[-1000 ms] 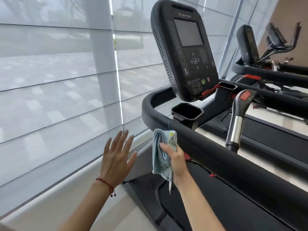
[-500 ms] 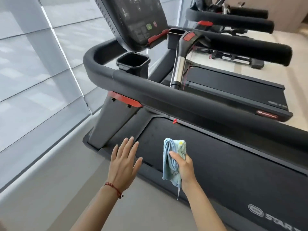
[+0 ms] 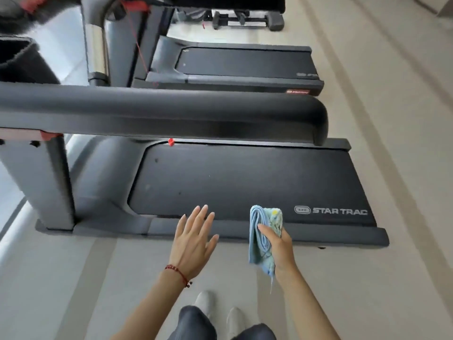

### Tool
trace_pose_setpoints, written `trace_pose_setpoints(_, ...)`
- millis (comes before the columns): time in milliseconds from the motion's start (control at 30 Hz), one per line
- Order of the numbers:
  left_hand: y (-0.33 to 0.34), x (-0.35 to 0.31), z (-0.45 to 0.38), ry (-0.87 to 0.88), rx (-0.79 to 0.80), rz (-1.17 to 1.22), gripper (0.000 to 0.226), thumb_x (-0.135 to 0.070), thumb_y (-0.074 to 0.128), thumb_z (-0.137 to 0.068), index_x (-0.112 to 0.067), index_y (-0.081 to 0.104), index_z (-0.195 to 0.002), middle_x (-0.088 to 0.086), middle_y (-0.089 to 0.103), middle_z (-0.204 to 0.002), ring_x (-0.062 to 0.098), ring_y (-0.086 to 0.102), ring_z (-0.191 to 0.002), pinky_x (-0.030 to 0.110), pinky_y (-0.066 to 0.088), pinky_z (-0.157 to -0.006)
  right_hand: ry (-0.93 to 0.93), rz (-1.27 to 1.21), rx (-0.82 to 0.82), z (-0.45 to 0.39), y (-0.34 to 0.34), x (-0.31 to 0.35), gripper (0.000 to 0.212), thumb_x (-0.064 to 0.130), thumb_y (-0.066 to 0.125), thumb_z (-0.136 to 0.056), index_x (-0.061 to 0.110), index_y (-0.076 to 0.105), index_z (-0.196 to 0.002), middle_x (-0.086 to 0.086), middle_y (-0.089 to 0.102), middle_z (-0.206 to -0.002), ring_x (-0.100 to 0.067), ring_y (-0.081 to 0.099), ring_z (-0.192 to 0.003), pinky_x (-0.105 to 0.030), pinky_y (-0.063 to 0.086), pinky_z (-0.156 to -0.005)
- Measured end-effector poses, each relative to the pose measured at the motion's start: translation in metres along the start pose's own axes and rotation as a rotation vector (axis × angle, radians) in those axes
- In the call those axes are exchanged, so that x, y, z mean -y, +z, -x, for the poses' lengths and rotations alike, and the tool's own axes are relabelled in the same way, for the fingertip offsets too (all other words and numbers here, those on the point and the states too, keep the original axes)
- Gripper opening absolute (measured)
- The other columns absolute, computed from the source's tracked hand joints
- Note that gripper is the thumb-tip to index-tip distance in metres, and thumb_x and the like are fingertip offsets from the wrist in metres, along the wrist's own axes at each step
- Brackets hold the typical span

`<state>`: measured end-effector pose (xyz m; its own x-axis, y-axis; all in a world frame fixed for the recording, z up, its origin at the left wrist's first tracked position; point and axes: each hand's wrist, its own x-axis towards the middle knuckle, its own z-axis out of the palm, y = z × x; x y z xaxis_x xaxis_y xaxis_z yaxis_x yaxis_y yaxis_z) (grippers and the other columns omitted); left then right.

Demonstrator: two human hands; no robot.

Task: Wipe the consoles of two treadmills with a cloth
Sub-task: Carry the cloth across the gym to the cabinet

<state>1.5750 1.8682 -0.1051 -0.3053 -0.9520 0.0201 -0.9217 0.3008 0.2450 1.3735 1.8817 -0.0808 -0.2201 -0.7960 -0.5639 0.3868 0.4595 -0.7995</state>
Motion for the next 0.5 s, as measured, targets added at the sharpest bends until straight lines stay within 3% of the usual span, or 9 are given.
trace_pose_setpoints(233, 0.022, -0.042, -0.042, 0.277, 0.099, -0.003, 0.062, -0.048, 0.014, -0.098, -0.009, 0.051, -0.129, 0.013, 0.049, -0.137, 0.025, 0.031, -0.130, 0.043, 0.021, -0.104, -0.024, -0.150, -0.296, 0.015, -0.066, -0.012, 0.011, 0.009, 0.065, -0.082, 0.010, 0.065, -0.093, -0.011, 0.066, -0.089, -0.026, 0.062, -0.081, -0.040, 0.049, -0.080)
trace_pose_setpoints(400, 0.045, -0.072, -0.073, 0.553, 0.176, 0.005, 0.051, -0.041, 0.035, -0.091, -0.010, 0.050, -0.129, 0.012, 0.049, -0.137, 0.027, 0.033, -0.129, 0.044, 0.024, -0.106, -0.002, -0.285, -0.538, 0.033, -0.093, -0.027, 0.014, 0.011, 0.064, -0.083, 0.008, 0.063, -0.096, -0.009, 0.064, -0.085, -0.024, 0.061, -0.076, -0.034, 0.050, -0.072)
trace_pose_setpoints(500, 0.054, -0.094, -0.084, 0.701, 0.252, -0.009, 0.056, -0.045, 0.021, -0.098, -0.009, 0.053, -0.127, 0.012, 0.051, -0.134, 0.029, 0.038, -0.126, 0.051, 0.037, -0.101, 0.003, -0.377, -0.676, 0.045, -0.104, -0.038, 0.008, 0.012, 0.064, -0.083, 0.012, 0.063, -0.091, -0.008, 0.065, -0.085, -0.023, 0.061, -0.075, -0.032, 0.050, -0.069)
